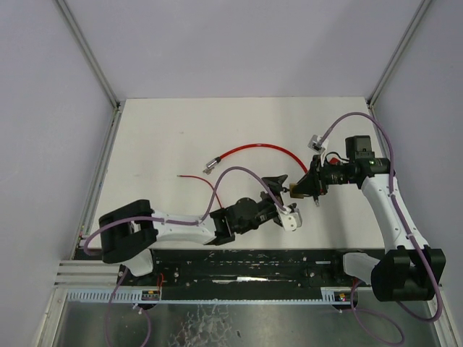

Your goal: Lock with the key

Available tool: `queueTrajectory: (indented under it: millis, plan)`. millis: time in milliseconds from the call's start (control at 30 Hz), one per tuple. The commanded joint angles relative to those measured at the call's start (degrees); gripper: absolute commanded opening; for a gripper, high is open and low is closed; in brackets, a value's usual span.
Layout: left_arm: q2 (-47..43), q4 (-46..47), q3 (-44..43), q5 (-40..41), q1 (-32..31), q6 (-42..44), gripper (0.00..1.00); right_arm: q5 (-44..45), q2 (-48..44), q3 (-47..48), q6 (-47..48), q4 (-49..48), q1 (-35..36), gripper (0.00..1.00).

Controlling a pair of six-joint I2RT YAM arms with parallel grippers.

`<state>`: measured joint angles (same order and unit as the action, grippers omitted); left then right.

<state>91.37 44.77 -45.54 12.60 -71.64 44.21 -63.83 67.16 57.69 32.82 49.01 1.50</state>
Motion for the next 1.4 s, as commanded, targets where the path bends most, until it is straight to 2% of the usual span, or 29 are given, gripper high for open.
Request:
queueTrajectory:
  millis: [0, 100, 200, 333, 500, 600, 733, 800, 900, 933, 1133, 1367]
  plan:
    - [4.2, 8.3, -2.8, -4.5, 1.9, 2.7, 0.98, -0.3, 0.1, 0.0, -4.2, -3.9, 0.5, 0.0]
    - [6.4, 8.7, -3.8, -5.2, 2.7, 4.1, 0.92, 0.8, 0.6, -0.5, -5.1, -4.7, 0.8, 0.0]
    - [8.8, 4.6, -6.4, -6.5, 4.0, 4.7, 0.84, 2.0, 1.3, -0.6, -5.3, -5.1, 1.2, 0.0]
    - [10.5, 4.9, -7.8, -8.5, 4.8, 5.0, 0.8, 4.1, 2.3, -0.6, -5.7, -5.7, 2.3, 0.0]
    - [10.5, 2.7, -8.4, -9.8, 4.8, 3.7, 0.64, 5.1, 2.8, -1.0, -6.4, -6.6, 2.8, 0.01]
    - [11.2, 3.0, -7.9, -9.9, 4.8, 3.0, 0.59, 5.6, 3.2, -1.2, -6.9, -7.1, 3.3, 0.02]
    - [11.6, 3.3, -7.5, -10.2, 4.8, 2.3, 0.48, 5.9, 4.0, -1.2, -6.9, -7.0, 4.0, 0.05]
    - [11.4, 3.2, -7.7, -10.8, 5.0, 1.5, 0.41, 6.0, 4.3, -1.3, -6.9, -6.9, 4.3, 0.11]
    - [11.8, 4.0, -7.7, -11.0, 5.6, 0.0, 0.15, 5.4, 4.1, -1.5, -6.8, -6.8, 4.3, 0.25]
    - [11.8, 5.0, -7.4, -11.1, 6.1, -0.8, 0.11, 5.2, 4.0, -1.5, -6.9, -6.7, 4.3, 0.3]
    - [11.3, 10.9, -4.0, -15.0, 8.8, -5.6, 0.0, 4.9, 4.1, -1.6, -6.5, -6.4, 4.3, 0.57]
    - [11.3, 14.1, -2.0, -15.3, 9.6, -6.8, 0.0, 4.7, 1.9, -1.0, -4.9, -4.5, 3.1, 0.72]
